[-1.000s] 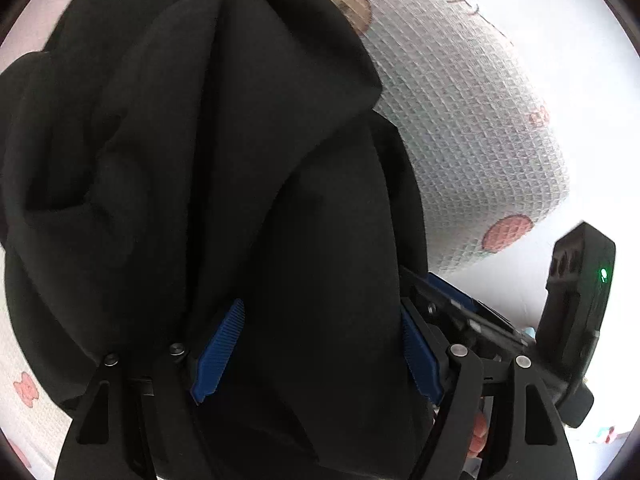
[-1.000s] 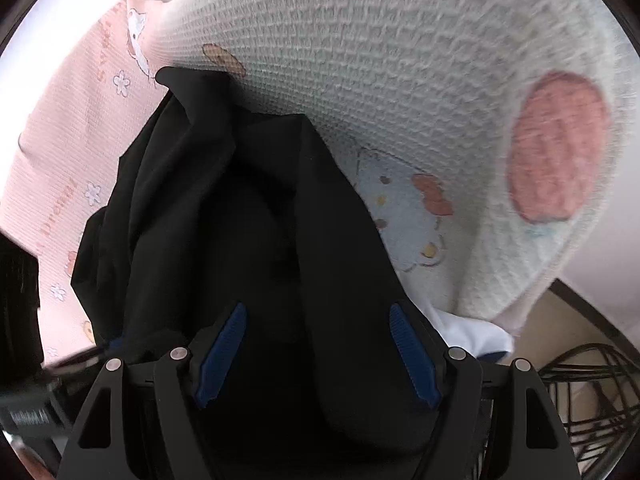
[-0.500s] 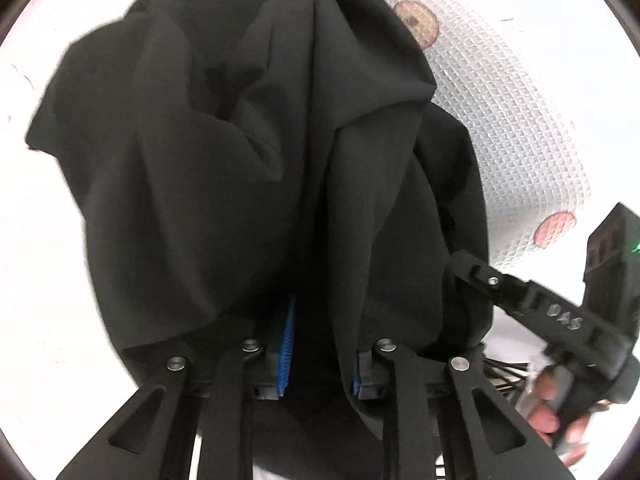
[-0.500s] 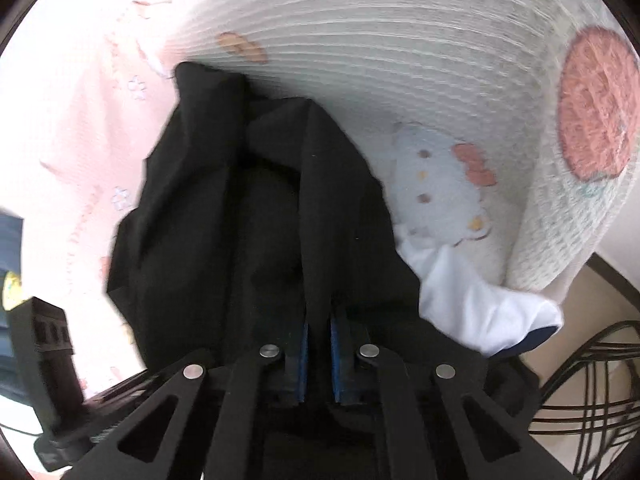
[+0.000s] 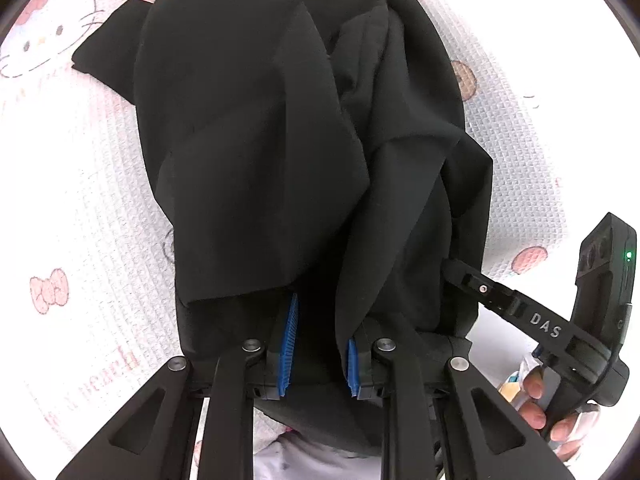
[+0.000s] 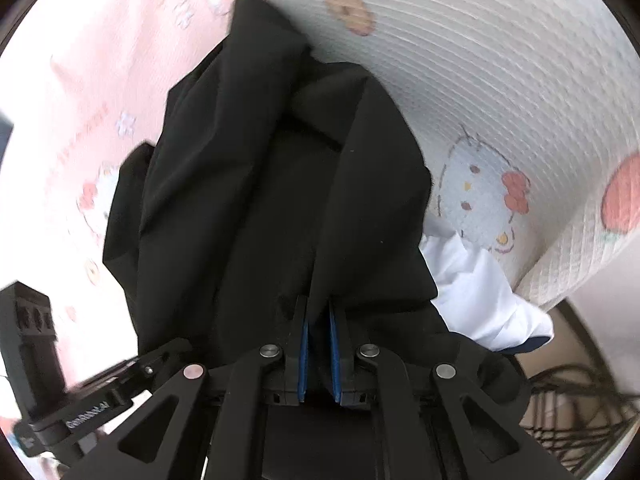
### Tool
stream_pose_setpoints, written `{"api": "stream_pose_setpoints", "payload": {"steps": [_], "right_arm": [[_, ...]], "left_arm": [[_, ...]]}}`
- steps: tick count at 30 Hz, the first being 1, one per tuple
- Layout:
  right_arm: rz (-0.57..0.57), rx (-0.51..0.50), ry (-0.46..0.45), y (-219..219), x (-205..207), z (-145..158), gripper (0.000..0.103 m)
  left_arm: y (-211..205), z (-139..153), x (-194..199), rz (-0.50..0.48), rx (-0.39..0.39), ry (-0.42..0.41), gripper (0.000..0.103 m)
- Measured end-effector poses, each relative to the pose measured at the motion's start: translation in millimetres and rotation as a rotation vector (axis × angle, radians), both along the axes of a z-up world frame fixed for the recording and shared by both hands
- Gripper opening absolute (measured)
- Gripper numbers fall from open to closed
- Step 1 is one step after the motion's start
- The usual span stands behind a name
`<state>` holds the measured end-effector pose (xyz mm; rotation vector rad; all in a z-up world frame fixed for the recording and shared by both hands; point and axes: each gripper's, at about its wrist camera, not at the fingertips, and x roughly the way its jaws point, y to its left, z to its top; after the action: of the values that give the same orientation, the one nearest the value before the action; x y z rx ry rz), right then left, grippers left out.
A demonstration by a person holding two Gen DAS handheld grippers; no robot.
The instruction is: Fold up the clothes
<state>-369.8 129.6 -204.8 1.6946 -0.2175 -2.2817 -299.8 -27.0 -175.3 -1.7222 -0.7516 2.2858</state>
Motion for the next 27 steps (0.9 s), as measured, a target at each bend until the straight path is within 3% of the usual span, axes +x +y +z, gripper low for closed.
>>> {"api": "stream_pose_setpoints", "payload": {"steps": [4, 8, 15, 19, 24, 27], "right_arm": [[0.088, 0.073, 0.048, -26.9, 12.2, 6.4, 0.008], [0.107, 0.075, 0.057, -39.4, 24.4, 7.6, 0.008], [0.159, 0.007, 0.062, -65.2, 58.6, 15.4, 0.008], [0.189, -0.012, 0.077, -86.0, 77.7, 20.2, 0.008], [0.223, 0.007, 0.092, -119.6, 103.0, 16.9, 0.008], [0.246, 0.031, 0.092, -142.1, 116.8, 10.5, 0.008]], "left_arm": [[-11.1, 10.0, 12.9, 0.003, -0.023, 0.049, 0.019], [-15.5, 12.4, 24.9, -0.03, -0.102, 0.095, 0.019], [-53.7, 1.1, 46.5, 0.044, -0.047, 0.072, 0.019], [-72.6, -1.1, 61.8, 0.055, -0.06, 0.09, 0.019], [-56.1, -12.0, 64.2, 0.078, -0.055, 0.084, 0.019], [-72.4, -23.7, 73.8, 0.111, -0.026, 0.068, 0.019]]}}
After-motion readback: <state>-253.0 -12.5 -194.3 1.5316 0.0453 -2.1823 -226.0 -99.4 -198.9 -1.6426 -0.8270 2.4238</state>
